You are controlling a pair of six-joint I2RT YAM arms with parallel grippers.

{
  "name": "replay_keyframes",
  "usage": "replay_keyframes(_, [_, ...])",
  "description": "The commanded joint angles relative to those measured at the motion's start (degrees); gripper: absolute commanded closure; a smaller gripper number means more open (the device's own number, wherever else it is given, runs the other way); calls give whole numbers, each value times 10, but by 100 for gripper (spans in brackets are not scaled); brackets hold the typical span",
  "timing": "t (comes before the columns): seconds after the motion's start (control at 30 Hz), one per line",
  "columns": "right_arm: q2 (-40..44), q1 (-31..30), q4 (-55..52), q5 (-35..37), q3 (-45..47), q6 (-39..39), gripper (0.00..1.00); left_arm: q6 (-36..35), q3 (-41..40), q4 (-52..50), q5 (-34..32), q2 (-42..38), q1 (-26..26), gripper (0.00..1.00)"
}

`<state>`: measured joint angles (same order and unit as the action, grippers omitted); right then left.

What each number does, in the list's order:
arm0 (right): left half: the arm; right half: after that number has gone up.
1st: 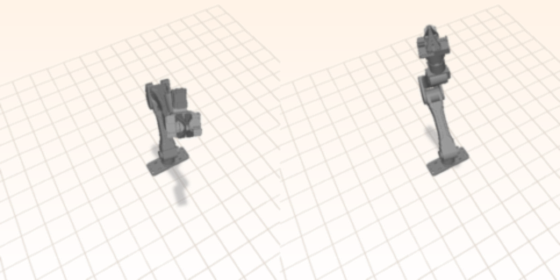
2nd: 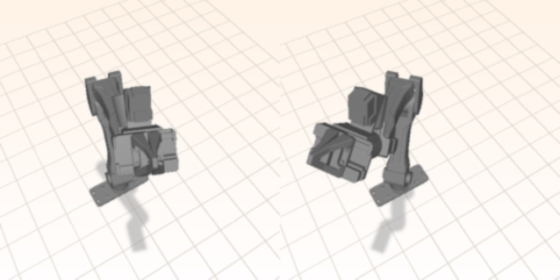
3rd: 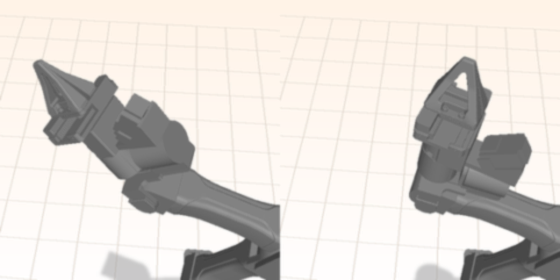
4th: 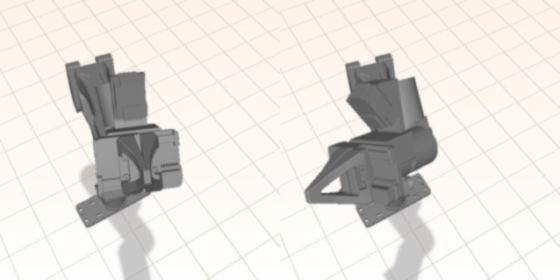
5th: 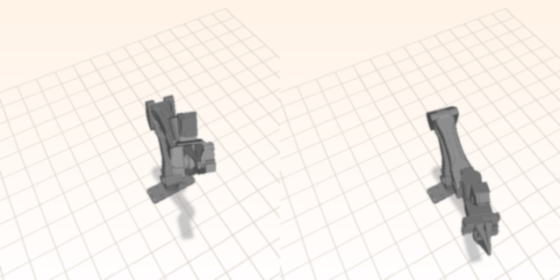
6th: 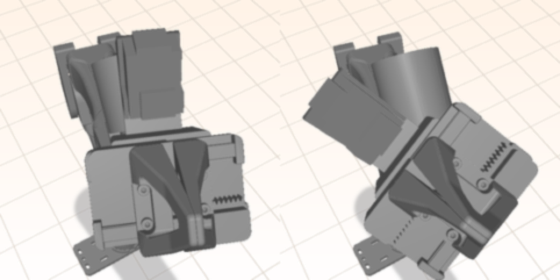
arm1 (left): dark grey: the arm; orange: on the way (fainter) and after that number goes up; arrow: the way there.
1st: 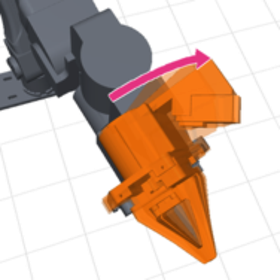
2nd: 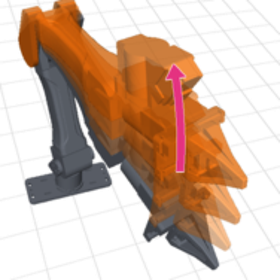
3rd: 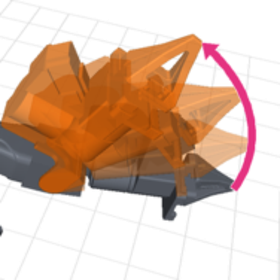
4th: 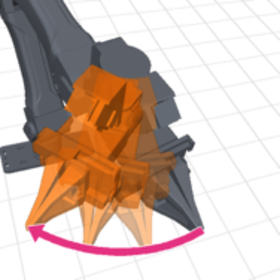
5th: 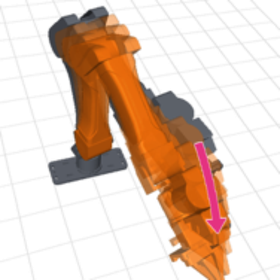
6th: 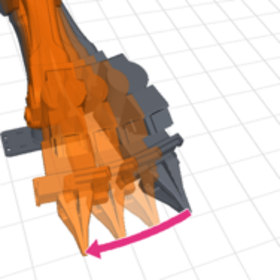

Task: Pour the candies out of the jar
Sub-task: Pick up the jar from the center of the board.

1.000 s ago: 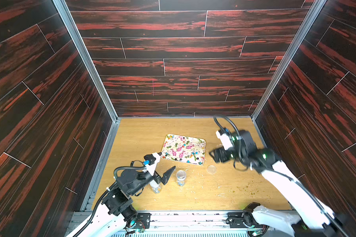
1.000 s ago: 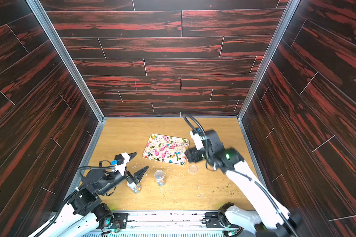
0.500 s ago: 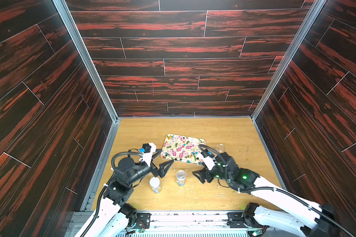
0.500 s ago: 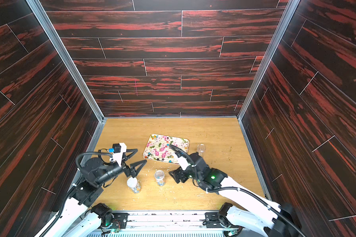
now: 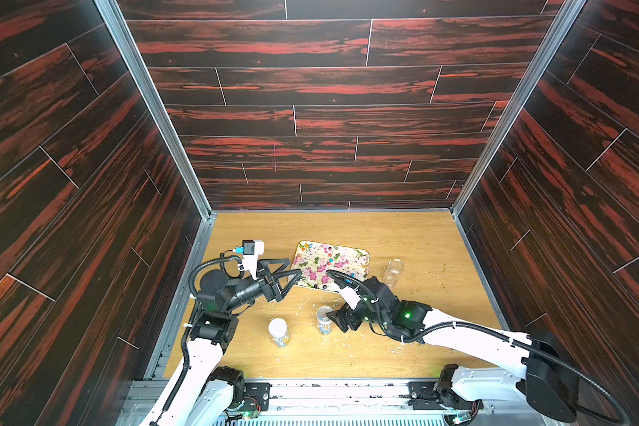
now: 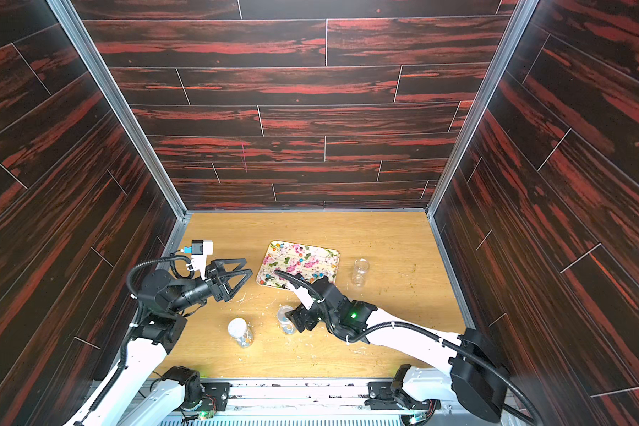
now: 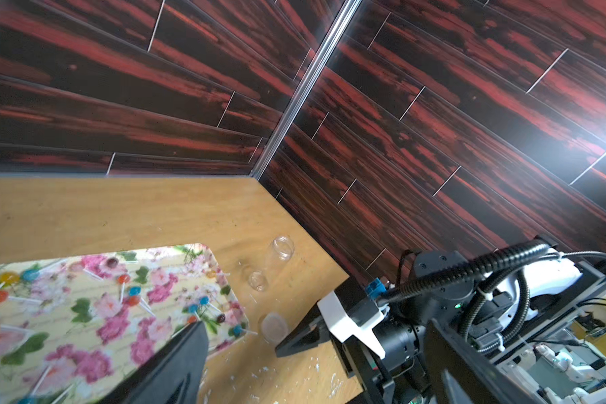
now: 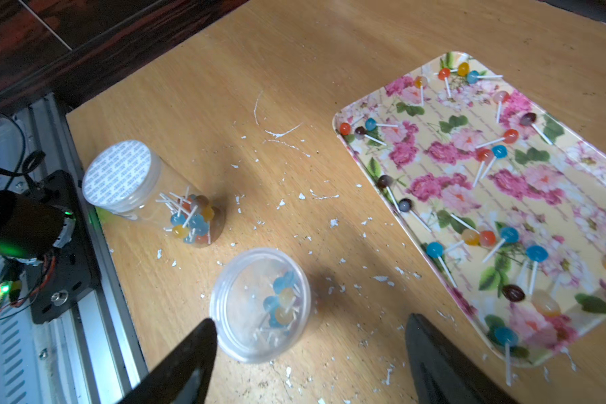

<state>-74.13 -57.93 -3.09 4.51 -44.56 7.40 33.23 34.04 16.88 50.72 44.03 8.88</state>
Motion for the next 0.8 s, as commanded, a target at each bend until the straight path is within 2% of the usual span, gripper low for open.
replay_keyframes(0.0, [-34,-10,12,-1,-22,-9,13,-109,37,-149,-8,-44,-3,0])
replay_keyframes(0.1, [-53,-20,11,1,-32,-9,13,-145,31,-181,-22,-70,-3,0])
replay_keyframes(0.37, [-93,-33,11,23,-37,6,14,-118,14,-143,-13,-61,-3,0])
replay_keyframes(0.77, [-122,-44,13,65,-40,22,27,-120,11,-150,-29,-58,-3,0])
